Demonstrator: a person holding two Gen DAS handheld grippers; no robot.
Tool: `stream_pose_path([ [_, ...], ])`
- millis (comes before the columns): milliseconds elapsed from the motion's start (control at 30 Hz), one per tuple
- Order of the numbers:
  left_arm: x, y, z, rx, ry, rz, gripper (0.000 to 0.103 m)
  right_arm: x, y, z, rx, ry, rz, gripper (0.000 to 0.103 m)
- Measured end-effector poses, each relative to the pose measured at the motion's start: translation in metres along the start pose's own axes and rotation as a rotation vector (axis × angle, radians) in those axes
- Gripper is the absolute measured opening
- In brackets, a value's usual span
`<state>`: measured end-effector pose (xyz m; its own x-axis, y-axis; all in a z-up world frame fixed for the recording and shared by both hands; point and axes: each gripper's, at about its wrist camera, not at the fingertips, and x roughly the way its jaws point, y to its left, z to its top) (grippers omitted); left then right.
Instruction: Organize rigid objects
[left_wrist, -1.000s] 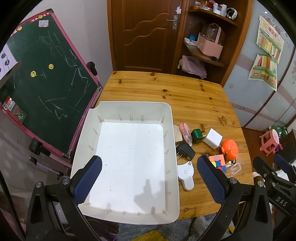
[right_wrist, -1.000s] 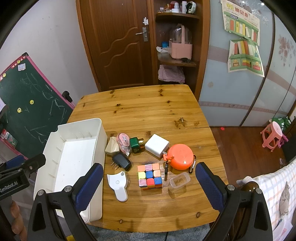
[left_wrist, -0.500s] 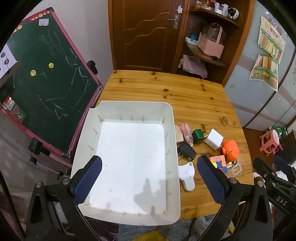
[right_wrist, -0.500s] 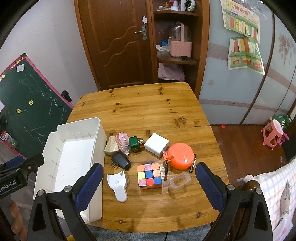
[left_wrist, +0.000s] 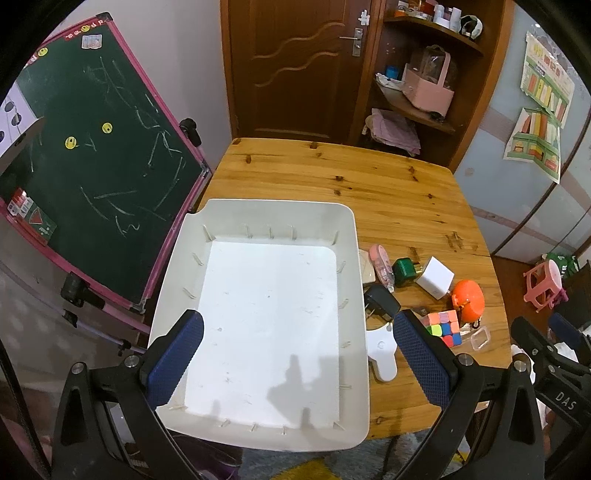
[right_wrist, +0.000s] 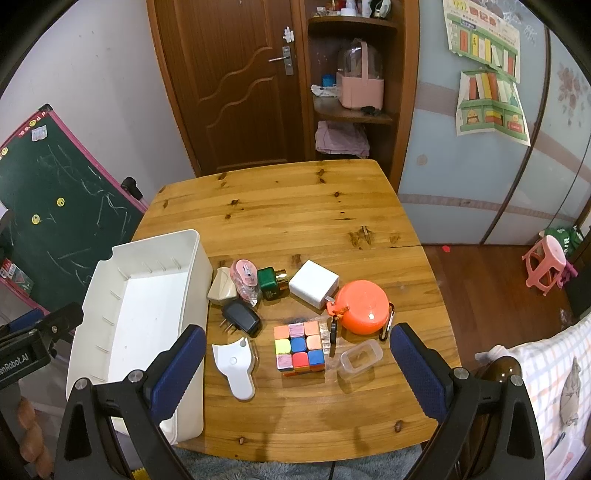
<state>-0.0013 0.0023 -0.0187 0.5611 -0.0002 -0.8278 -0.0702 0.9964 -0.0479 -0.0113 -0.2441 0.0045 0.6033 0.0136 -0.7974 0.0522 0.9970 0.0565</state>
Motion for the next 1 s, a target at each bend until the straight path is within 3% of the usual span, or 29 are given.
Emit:
stream_pose_path([
  [500,-0.004,0.015,0.009,0.003,-0.052,0.035,0.102,0.002,0.0,0.0,0.0,0.0,-0.001,0.1],
  [667,0.004,0.03,0.013,0.002,-0.022,0.02,0.102,0.002,-0.001,0.0,-0.001,-0.001,-0.002,0.1],
  [1000,0.026,0.073,0.005,-0.086,0.016,0.063,0.102,0.007,-0.008,0.004,0.008,0.001,-0.02,0.1],
])
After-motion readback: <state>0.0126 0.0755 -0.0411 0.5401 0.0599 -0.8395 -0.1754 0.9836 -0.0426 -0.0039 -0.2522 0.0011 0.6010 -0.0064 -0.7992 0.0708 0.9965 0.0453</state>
